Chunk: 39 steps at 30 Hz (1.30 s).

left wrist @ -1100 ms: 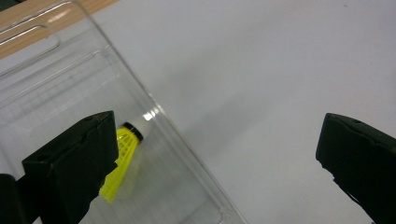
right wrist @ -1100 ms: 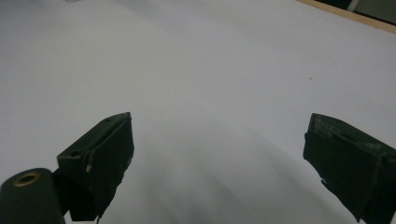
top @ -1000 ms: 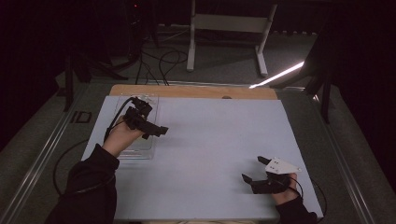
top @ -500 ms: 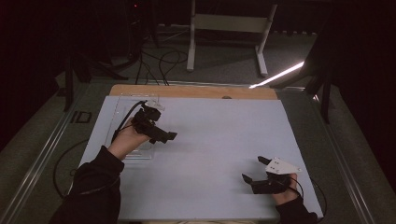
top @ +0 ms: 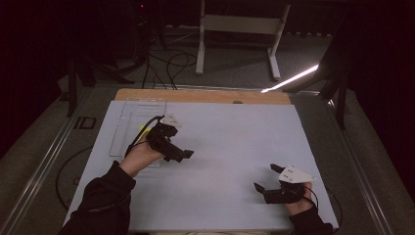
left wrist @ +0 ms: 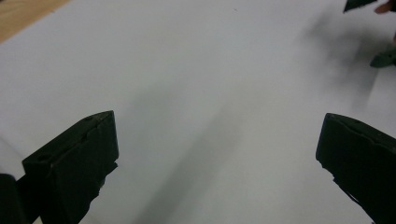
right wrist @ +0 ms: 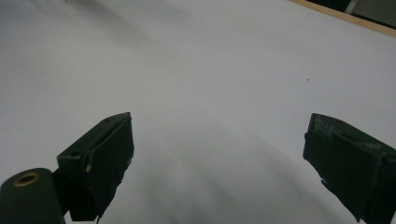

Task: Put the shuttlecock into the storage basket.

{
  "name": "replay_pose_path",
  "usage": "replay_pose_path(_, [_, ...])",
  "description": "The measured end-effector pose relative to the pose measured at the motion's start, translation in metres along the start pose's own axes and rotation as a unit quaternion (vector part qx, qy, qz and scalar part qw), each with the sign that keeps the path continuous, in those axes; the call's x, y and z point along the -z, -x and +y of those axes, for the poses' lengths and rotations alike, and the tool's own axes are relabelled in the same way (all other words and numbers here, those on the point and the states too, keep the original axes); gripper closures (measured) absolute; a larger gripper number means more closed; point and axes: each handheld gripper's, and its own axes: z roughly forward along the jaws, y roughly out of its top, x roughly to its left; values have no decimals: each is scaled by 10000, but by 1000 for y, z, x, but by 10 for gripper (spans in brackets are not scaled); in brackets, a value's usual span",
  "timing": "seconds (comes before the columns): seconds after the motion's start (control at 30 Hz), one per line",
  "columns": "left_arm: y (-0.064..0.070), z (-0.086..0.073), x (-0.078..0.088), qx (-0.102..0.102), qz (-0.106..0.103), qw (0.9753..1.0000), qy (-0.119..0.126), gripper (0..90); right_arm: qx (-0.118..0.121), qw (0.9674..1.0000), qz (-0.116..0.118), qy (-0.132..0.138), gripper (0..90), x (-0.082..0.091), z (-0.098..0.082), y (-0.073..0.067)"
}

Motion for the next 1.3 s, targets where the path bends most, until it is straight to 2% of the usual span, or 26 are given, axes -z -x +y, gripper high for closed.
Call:
replay_pose_path(0.67, [23, -34, -13, -183, -358, 9992, 69, 0, 27, 10000, 1, -3, 87, 0, 0, 0])
replay_pose_path(0.87, [33, -52, -18, -221, -511, 9984, 134, 0, 37, 10000, -7, 2, 87, 0, 0, -1])
replay_pose_path(0.97, [36, -59, -19, -265, -502, 9983, 124, 0, 40, 10000, -4, 8, 87, 0, 0, -1])
replay_pose_path(1.3, [42, -84, -20, -172, -575, 9981, 162, 0, 43, 10000, 13, -14, 87, 0, 1, -2])
